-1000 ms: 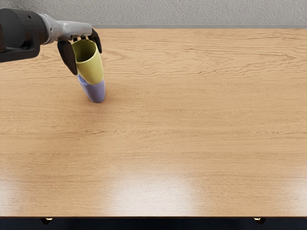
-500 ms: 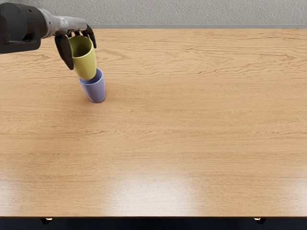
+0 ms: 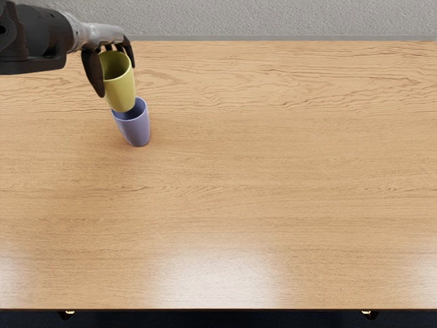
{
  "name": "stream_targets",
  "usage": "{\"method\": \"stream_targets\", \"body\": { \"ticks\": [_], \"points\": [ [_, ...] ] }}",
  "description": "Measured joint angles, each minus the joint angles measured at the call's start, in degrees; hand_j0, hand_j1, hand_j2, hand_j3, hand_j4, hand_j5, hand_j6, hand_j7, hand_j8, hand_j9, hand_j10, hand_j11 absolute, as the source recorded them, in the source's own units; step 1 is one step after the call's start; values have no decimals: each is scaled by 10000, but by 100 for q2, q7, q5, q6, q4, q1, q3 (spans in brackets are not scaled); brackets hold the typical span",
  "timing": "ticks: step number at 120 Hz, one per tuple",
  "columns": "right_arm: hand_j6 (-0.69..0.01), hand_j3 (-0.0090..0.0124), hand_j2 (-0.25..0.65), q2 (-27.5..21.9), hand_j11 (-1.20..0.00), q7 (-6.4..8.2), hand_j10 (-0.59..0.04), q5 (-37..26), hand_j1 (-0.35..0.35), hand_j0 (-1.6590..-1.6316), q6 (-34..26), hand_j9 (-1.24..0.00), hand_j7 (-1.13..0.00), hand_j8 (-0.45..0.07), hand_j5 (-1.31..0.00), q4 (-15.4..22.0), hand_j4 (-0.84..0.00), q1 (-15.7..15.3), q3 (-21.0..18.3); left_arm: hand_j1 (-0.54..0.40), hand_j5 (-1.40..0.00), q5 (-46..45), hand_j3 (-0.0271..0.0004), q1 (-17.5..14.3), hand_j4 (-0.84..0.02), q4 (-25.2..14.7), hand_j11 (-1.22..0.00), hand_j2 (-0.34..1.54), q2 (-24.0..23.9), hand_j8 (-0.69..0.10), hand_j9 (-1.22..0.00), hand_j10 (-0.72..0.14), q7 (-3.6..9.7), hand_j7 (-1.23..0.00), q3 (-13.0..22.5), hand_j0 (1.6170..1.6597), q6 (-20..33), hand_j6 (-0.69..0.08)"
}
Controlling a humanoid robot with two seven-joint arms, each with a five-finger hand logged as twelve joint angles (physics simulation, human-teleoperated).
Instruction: Pick up cup and place in cup with left hand
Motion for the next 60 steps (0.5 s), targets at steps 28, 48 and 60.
{"method": "stream_targets", "body": {
  "ticks": [28, 48, 60],
  "points": [
    [-241, 0, -48, 0, -310, 0, -239, 0, -3204, -16581, 0, -310, -310, -240, -310, 0, -240, 1, 6, -854, -5992, 13, 0, 15, -4376, 142, -5911, 496, -94, -3306, -5912, -4434, -1, -5896, 14, 16558, 8, -3068],
    [-241, 0, -48, 0, -310, 0, -239, 0, -3204, -16581, 0, -310, -310, -240, -310, 0, -240, 0, 8, -863, -5976, 8, 0, 12, -4374, 169, -5915, 514, -131, -3275, -5911, -4415, 0, -5918, 14, 16558, 19, -3078],
    [-241, 0, -48, 0, -311, 1, -240, 0, -3204, -16581, 0, -311, -310, -240, -311, 0, -240, 0, 11, -885, -5971, 12, 0, 11, -4368, 188, -5906, 526, -208, -3301, -5902, -4412, -1, -5839, 15, 16558, 26, -3042]
  ]
}}
